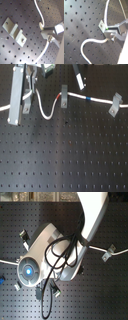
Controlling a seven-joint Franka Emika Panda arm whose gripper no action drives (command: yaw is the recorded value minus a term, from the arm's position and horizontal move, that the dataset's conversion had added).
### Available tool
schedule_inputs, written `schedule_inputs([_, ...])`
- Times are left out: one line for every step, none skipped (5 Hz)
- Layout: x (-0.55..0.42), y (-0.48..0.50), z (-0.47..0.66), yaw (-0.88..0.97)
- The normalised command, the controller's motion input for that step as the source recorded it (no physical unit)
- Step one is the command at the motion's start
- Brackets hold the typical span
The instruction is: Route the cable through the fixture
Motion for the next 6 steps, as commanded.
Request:
schedule_inputs([0.030, -0.004, 0.00, 0.00])
schedule_inputs([0.093, -0.084, -0.02, -0.22])
schedule_inputs([0.312, -0.240, -0.11, -0.35])
schedule_inputs([0.302, -0.363, -0.20, -0.39])
schedule_inputs([0.324, -0.649, 0.00, -0.28])
schedule_inputs([0.243, -0.371, 0.17, -0.07])
